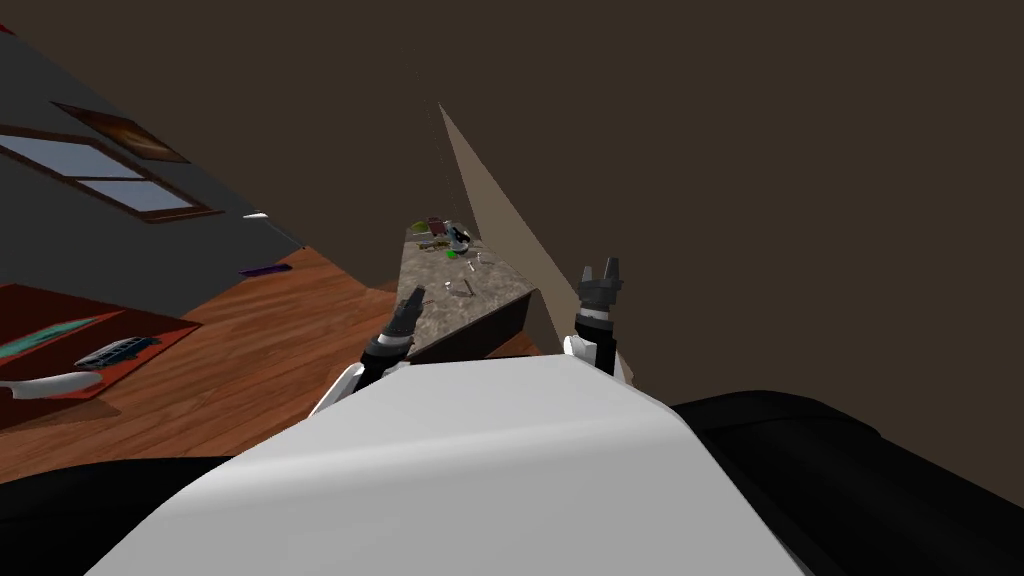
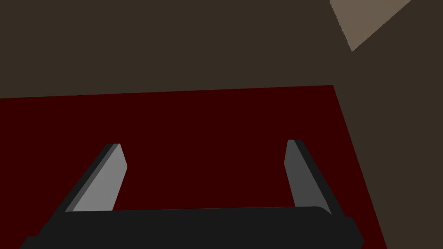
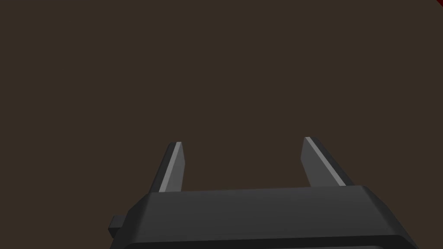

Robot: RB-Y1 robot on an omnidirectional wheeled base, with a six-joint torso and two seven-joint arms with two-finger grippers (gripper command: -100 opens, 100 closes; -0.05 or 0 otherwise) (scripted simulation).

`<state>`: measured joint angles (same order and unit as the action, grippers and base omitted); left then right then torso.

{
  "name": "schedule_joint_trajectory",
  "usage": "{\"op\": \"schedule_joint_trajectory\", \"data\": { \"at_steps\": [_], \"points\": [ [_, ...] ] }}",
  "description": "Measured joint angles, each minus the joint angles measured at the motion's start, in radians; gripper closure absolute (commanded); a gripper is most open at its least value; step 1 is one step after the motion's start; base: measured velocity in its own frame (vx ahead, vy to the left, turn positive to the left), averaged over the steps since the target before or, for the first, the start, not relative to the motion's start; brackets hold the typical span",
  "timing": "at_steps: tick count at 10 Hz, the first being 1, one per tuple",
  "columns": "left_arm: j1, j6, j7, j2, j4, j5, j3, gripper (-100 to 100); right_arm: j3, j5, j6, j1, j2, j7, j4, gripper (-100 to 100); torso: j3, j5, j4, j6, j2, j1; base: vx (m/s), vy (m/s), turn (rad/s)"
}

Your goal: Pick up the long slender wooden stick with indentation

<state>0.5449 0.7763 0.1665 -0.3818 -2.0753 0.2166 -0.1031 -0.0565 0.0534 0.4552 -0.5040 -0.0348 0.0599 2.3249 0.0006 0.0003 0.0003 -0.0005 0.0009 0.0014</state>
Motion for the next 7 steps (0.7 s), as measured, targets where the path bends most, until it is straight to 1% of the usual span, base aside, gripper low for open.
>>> {"op": "schedule_joint_trajectory", "data": {
  "at_steps": [1, 2, 4, 5, 6, 7],
  "points": [
    [-0.004, 0.014, 0.013, -0.029, 0.021, 0.030, -0.007, -100, 0.000, 0.000, 0.000, 0.000, 0.000, 0.000, 0.000, 0, 0.000, 0.000, 0.000, 0.001, 0.000, 0.000, -0.015, 0.001, -0.407],
    [0.007, 0.037, 0.029, -0.059, 0.038, 0.059, -0.021, -100, 0.000, 0.000, 0.000, 0.000, 0.000, 0.000, 0.000, 0, 0.000, 0.000, 0.000, 0.001, 0.000, 0.000, -0.013, 0.008, -0.094],
    [0.003, 0.065, 0.051, -0.113, 0.073, 0.110, -0.036, -100, 0.000, 0.000, 0.000, 0.000, 0.000, 0.000, 0.000, 0, 0.000, 0.000, 0.000, 0.001, -0.001, 0.000, -0.009, 0.001, -0.194],
    [-0.001, 0.073, 0.059, -0.129, 0.085, 0.131, -0.040, -100, 0.000, 0.000, 0.000, 0.000, 0.000, 0.000, 0.000, 0, 0.000, 0.000, 0.000, 0.000, -0.001, 0.000, -0.005, 0.000, -0.305],
    [0.003, 0.090, 0.073, -0.156, 0.105, 0.160, -0.048, -100, 0.000, 0.000, 0.000, 0.000, 0.000, 0.000, 0.000, 0, -0.001, 0.000, 0.000, 0.001, -0.001, 0.000, -0.004, 0.008, -0.142],
    [0.003, 0.101, 0.083, -0.171, 0.115, 0.181, -0.052, -100, 0.000, 0.000, 0.000, 0.000, 0.000, 0.000, 0.000, 0, -0.001, 0.000, 0.000, 0.000, -0.001, 0.000, -0.002, 0.000, -0.297]
  ]
}}
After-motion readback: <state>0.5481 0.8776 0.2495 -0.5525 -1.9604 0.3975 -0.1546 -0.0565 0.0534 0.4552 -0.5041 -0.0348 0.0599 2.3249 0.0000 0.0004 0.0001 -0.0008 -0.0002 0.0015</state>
